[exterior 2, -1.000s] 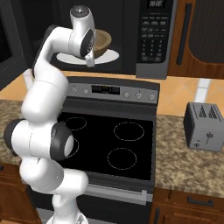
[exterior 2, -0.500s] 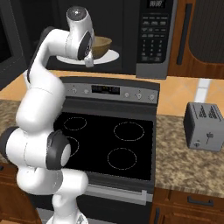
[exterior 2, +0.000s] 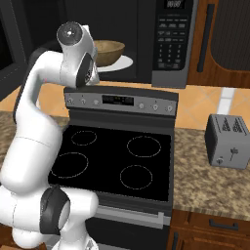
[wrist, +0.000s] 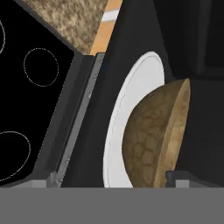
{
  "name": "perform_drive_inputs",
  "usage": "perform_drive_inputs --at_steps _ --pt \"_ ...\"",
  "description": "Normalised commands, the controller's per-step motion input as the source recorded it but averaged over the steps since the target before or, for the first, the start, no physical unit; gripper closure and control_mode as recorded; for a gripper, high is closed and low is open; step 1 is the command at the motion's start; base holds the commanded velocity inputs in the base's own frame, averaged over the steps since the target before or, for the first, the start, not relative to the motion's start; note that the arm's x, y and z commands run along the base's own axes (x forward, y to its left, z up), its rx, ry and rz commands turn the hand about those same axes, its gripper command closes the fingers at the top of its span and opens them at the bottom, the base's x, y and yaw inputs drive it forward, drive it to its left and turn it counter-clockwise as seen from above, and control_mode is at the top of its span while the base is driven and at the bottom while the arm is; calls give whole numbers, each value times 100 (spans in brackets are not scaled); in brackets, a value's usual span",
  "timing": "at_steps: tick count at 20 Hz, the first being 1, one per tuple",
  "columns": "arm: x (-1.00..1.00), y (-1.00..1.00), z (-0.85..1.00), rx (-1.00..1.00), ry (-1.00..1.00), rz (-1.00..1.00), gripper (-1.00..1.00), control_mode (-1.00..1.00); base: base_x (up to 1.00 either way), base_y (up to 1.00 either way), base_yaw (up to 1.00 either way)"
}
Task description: Pick the lime from the sink and place it in the bowl. Then pick the bowl and place it in the microwave. Then close the microwave door and press the start button.
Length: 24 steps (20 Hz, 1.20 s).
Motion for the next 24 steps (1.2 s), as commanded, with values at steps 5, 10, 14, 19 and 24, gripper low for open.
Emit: perform_drive_inputs --at_steps 5,10,14,19,24 --pt "-64 0 -39 -13 -7 0 -100 -100 0 0 0" --pt "-7 0 -71 -19 2 0 -100 -100 0 0 0" --pt "0 0 -65 -28 5 0 -100 -100 0 0 0" --pt "0 6 -64 -28 1 -2 -100 -100 0 0 0" --pt "-12 20 -24 -32 -1 -10 -100 -100 0 0 0"
